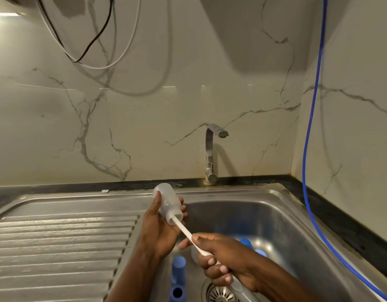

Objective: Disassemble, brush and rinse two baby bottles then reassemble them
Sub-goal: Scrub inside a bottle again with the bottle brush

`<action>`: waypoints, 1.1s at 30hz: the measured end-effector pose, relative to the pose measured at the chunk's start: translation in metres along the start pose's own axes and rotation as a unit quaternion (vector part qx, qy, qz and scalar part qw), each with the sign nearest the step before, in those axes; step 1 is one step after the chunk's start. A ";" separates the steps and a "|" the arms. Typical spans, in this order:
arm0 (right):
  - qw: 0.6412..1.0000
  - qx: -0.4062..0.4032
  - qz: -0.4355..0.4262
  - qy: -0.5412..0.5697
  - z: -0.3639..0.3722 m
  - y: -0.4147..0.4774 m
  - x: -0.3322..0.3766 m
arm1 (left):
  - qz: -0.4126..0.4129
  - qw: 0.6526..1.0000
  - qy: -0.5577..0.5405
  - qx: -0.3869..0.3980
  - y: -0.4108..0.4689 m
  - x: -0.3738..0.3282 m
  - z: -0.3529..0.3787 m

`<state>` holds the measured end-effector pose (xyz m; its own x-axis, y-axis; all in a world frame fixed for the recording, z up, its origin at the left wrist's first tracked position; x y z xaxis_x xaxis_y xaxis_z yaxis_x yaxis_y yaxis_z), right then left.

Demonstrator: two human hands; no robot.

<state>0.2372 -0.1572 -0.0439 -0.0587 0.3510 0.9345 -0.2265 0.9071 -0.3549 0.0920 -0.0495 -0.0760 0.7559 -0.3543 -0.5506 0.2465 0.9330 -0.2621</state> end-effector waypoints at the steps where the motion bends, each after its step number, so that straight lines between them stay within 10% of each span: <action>1: 1.000 0.006 0.008 0.015 -0.001 -0.002 0.002 | 0.001 1.000 0.005 0.005 0.000 -0.001 0.001; 4: 0.987 -0.105 -0.054 -0.108 -0.003 0.006 -0.003 | 0.036 0.999 0.020 -0.033 0.002 0.003 0.002; 8: 0.831 -0.271 -0.206 -0.440 -0.009 0.023 -0.019 | 0.047 0.995 0.013 -0.091 0.008 0.009 -0.005; 11: 0.837 -0.260 -0.207 -0.434 -0.006 0.027 -0.023 | 0.029 0.997 0.028 -0.063 0.008 0.008 -0.002; 19: 0.998 -0.040 -0.017 -0.039 0.004 0.005 -0.003 | 0.018 1.000 0.018 -0.016 0.004 0.005 -0.002; 24: 0.992 -0.086 -0.034 -0.081 -0.004 0.005 -0.001 | 0.062 0.995 0.047 -0.063 0.009 0.006 -0.003; 30: 0.871 -0.230 -0.184 -0.392 -0.010 0.014 -0.006 | 0.017 0.998 0.034 -0.057 0.010 0.009 -0.004; 33: 0.876 -0.220 -0.186 -0.388 -0.012 0.016 -0.009 | -0.001 0.996 0.078 -0.039 0.008 0.014 0.000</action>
<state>0.2457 -0.1428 -0.0583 -0.7418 -0.0959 0.6638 0.0162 0.9869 0.1607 0.1048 -0.0470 -0.0857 0.6504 -0.3673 -0.6649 0.1961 0.9269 -0.3201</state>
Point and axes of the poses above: each hand's wrist, its own y-axis towards the middle knuckle, its own z-axis out of the palm, x = y × z, the point moved 2 cm from there along y, towards the middle knuckle, and after that the axes turned 11 degrees about -x, right-handed, at the moved point
